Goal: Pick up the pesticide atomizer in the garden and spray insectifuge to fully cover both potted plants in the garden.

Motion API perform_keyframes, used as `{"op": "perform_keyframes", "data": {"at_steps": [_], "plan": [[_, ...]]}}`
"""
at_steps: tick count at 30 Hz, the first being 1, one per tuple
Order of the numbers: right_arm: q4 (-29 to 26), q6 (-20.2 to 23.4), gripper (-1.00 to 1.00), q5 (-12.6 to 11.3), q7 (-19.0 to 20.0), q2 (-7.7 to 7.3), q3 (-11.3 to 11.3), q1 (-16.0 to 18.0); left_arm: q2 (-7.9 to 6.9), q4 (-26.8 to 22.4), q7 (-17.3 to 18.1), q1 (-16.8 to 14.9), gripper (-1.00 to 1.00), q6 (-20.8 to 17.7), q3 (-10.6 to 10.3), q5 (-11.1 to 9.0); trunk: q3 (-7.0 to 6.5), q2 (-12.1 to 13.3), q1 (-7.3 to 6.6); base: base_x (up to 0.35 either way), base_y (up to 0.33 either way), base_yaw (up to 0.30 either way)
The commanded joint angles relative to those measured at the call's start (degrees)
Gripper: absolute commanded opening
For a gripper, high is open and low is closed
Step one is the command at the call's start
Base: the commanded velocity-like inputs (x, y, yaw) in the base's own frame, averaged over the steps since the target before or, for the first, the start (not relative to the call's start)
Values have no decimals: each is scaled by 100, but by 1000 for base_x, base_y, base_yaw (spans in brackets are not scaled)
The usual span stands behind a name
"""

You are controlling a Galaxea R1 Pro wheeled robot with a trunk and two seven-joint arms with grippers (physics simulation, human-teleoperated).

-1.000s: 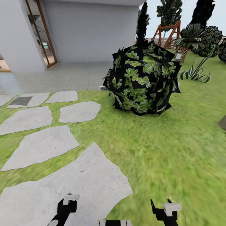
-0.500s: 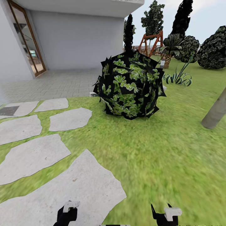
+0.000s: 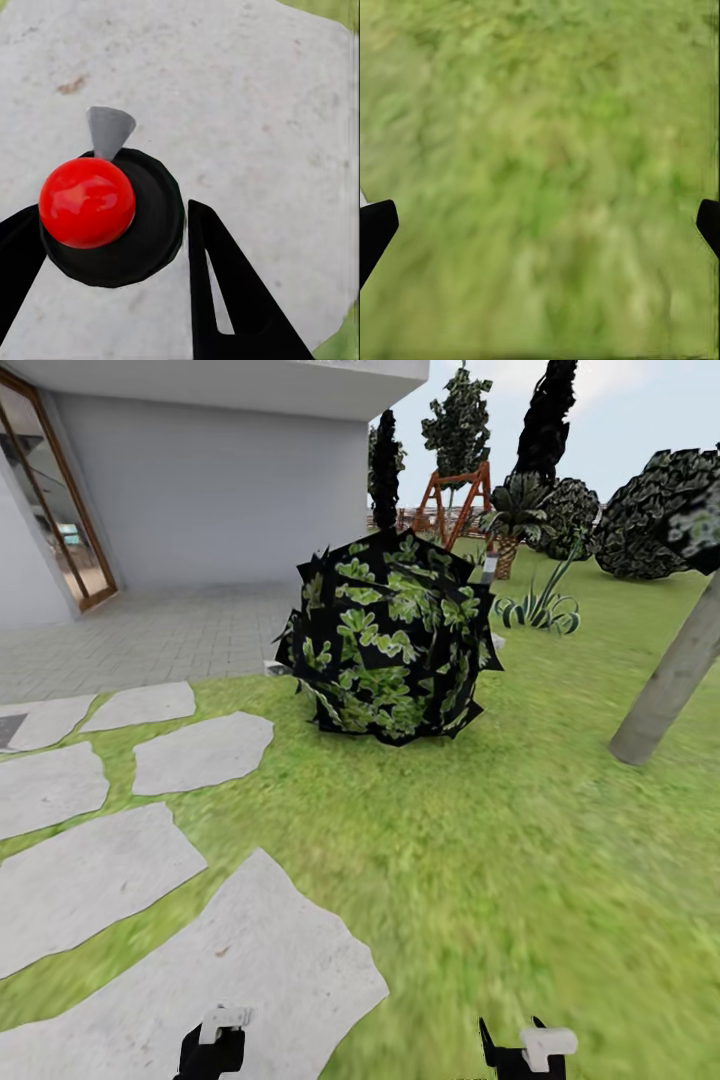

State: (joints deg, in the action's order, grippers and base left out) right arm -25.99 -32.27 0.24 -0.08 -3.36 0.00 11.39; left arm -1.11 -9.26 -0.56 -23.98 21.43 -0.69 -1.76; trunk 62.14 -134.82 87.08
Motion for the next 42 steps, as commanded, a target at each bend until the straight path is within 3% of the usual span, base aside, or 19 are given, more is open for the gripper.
{"op": "perform_keyframes", "data": {"at_steps": [1,6,42], "plan": [[6,-17,100,2,-1,1,0,4,-2,3,-5,-1,-100,19,-10,-18,-15,40,-24,0,0,-268],[11,-17,100,2,-7,2,0,5,-3,3,-5,-1,-100,19,-10,-18,-105,241,-133,0,0,-272],[15,-17,100,2,-10,2,0,4,-3,3,-5,-1,-100,28,-10,-18,-105,241,-133,0,0,-293]]}}
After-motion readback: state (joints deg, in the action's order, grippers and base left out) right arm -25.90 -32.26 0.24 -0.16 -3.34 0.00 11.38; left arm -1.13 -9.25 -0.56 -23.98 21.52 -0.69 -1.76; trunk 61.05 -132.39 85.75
